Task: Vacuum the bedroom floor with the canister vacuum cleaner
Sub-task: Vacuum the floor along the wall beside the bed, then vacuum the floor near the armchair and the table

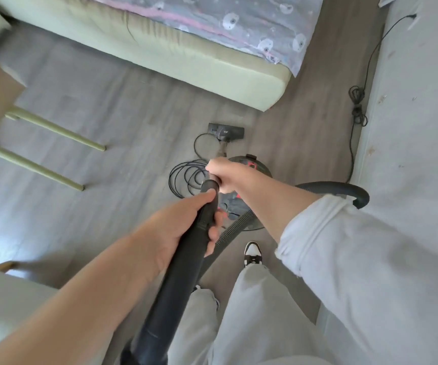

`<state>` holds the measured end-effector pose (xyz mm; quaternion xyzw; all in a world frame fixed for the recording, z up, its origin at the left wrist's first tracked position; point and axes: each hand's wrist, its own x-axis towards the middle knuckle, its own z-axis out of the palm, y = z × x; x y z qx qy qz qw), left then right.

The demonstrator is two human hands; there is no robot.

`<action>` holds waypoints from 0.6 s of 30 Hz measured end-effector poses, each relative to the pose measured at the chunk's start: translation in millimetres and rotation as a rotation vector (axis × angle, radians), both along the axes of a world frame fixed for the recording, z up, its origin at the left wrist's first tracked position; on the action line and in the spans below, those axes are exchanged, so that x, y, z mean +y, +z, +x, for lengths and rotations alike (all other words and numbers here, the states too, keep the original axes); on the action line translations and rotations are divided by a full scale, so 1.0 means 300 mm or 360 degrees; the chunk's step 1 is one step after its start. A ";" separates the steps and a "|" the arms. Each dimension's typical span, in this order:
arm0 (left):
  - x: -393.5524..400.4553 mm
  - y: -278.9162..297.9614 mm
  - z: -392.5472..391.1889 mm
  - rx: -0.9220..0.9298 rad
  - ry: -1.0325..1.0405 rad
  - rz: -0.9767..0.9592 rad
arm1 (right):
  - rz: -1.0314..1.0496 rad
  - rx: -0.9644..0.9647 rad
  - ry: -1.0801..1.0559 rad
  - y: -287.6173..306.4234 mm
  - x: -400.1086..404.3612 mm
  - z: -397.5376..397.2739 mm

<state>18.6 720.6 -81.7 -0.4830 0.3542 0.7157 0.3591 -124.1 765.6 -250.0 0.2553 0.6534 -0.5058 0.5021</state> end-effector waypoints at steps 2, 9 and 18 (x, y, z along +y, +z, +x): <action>-0.060 -0.005 0.072 -0.0008 0.0073 -0.0046 | 0.0005 0.0007 0.0022 -0.011 -0.097 0.062; -0.276 -0.049 0.272 0.0012 0.0183 -0.0009 | -0.0244 -0.0034 0.0115 -0.100 -0.308 0.253; -0.212 -0.206 0.101 0.0132 0.0272 0.0146 | 0.0719 0.1181 0.1783 -0.430 0.150 0.061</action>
